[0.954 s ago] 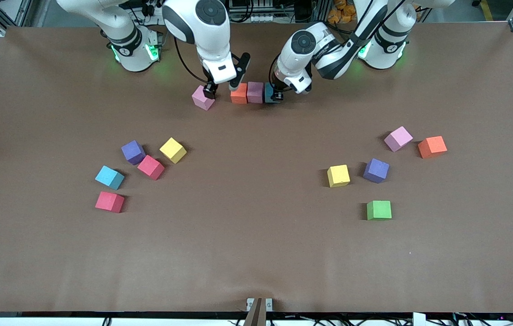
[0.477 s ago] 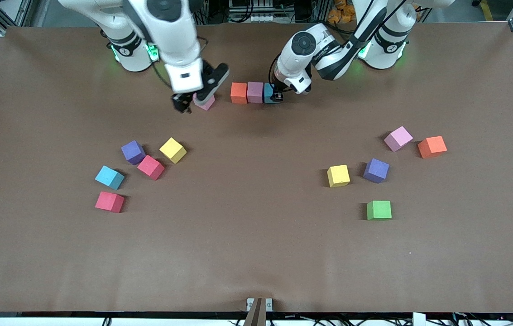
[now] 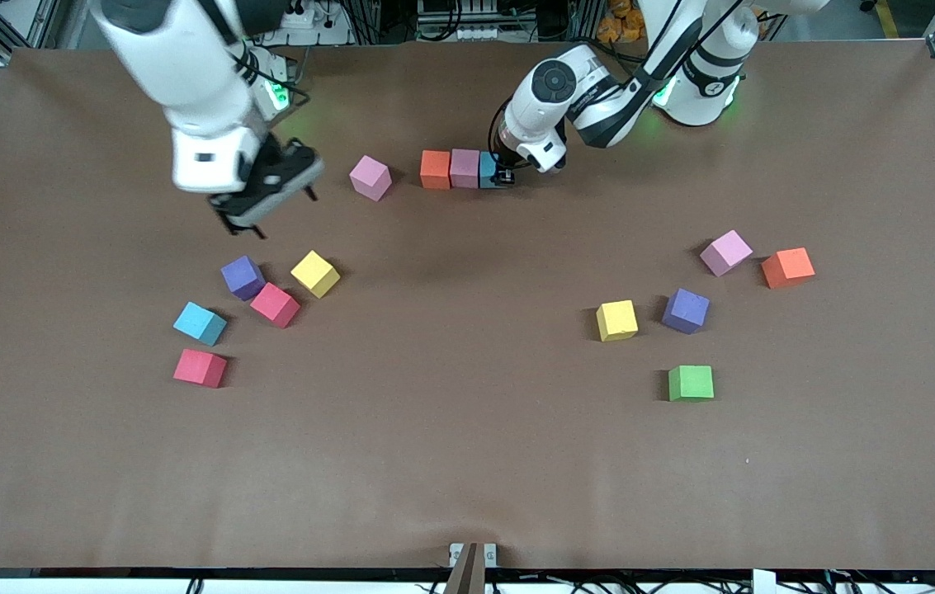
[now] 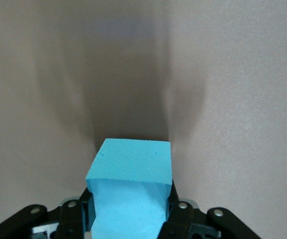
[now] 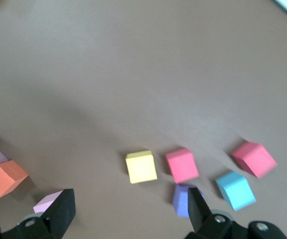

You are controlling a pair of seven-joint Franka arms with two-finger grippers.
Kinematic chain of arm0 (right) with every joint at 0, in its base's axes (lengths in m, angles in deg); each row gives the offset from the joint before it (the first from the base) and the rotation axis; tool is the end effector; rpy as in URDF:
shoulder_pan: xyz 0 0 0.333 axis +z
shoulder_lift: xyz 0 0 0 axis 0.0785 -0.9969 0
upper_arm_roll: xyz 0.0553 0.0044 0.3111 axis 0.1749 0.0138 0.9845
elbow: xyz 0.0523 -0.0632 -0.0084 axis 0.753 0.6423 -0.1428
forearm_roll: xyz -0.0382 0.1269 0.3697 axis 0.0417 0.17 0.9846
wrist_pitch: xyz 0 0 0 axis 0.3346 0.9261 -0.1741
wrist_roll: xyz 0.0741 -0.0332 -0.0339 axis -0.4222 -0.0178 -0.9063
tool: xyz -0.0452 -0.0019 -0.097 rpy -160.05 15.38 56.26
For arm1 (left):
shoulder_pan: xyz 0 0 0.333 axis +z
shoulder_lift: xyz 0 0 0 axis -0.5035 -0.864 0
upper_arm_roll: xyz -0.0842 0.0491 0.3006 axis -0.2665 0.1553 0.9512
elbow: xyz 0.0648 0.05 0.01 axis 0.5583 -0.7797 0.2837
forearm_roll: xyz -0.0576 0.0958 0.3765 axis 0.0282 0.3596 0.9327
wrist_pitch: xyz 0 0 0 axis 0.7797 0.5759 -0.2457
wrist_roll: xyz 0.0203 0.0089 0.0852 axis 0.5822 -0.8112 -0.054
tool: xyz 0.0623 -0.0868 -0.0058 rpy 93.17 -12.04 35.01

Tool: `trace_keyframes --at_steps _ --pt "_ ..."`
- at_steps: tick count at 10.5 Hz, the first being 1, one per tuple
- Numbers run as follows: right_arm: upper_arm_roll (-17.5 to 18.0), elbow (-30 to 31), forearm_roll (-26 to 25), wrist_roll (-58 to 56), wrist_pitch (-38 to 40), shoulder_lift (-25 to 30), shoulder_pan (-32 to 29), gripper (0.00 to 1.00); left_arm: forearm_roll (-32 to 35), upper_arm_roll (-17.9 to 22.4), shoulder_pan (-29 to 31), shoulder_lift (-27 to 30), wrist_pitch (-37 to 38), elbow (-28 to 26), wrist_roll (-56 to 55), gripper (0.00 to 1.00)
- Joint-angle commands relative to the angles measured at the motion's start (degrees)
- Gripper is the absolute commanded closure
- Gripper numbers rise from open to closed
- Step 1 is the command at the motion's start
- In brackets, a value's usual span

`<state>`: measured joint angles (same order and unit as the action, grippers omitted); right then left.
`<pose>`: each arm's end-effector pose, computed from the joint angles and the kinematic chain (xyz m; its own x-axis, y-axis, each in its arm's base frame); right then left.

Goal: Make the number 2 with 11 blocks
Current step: 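Grasp the blue cube with the right gripper while the left gripper withdraws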

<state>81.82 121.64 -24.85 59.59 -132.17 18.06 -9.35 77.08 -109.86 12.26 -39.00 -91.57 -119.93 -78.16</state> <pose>0.4859 0.2205 0.5532 0.7936 0.6013 0.0929 0.6029 -0.7977 0.0131 0.2323 -0.4359 0.2016 -0.0454 0.9704 -0.2373 0.9815 -0.0009 -0.1914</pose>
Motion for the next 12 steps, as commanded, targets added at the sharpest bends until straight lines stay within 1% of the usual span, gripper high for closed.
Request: trace_keyframes --at_steps 1,2,3,4,5,7,8,9,11,12 --pt "-9.2 -3.5 3.1 0.5 7.4 2.1 -0.6 0.00 -1.4 -0.2 -0.7 -0.8 -1.3 0.3 -0.7 0.42" --pt "-13.0 -3.9 3.4 0.7 9.8 2.0 -0.4 0.00 -1.4 -0.2 -1.3 -1.1 -1.3 0.3 -0.7 0.34" --pt "-15.6 -3.7 3.0 0.7 12.2 1.9 -0.4 0.00 -1.4 -0.2 -1.4 -1.4 -1.3 0.3 -0.6 0.08" --pt "-16.0 -3.2 1.9 0.3 12.0 1.4 -0.8 0.00 -1.4 -0.1 -1.4 -1.4 -1.3 0.3 -0.7 0.00" --pt "-15.9 -1.4 1.0 -0.4 10.8 0.4 -1.1 0.00 -1.2 -0.2 -1.4 -0.7 -1.2 0.3 -0.3 0.00" --pt "-15.8 4.7 0.9 -2.6 3.8 0.0 -1.4 0.00 -1.2 -0.2 -1.1 0.6 -1.0 0.3 -0.6 0.00" --pt "-15.8 7.2 0.9 -5.0 0.2 -1.4 -2.3 0.00 -1.1 -0.3 -1.1 1.2 -0.9 0.3 -0.7 0.00" --pt "-15.8 8.4 0.9 -7.0 -3.1 -4.0 -2.9 0.00 -1.2 -0.3 -1.1 1.7 -0.7 0.3 -0.7 0.00" --pt "-15.8 8.6 0.8 -14.2 -6.1 -9.5 -6.6 0.00 -1.3 -1.1 -1.0 3.1 -0.2 0.1 -0.8 0.00" --pt "-15.7 10.2 1.0 -17.8 -7.6 -11.8 -7.5 0.00 -1.3 -1.3 -0.9 4.2 1.0 0.3 -1.4 0.00"
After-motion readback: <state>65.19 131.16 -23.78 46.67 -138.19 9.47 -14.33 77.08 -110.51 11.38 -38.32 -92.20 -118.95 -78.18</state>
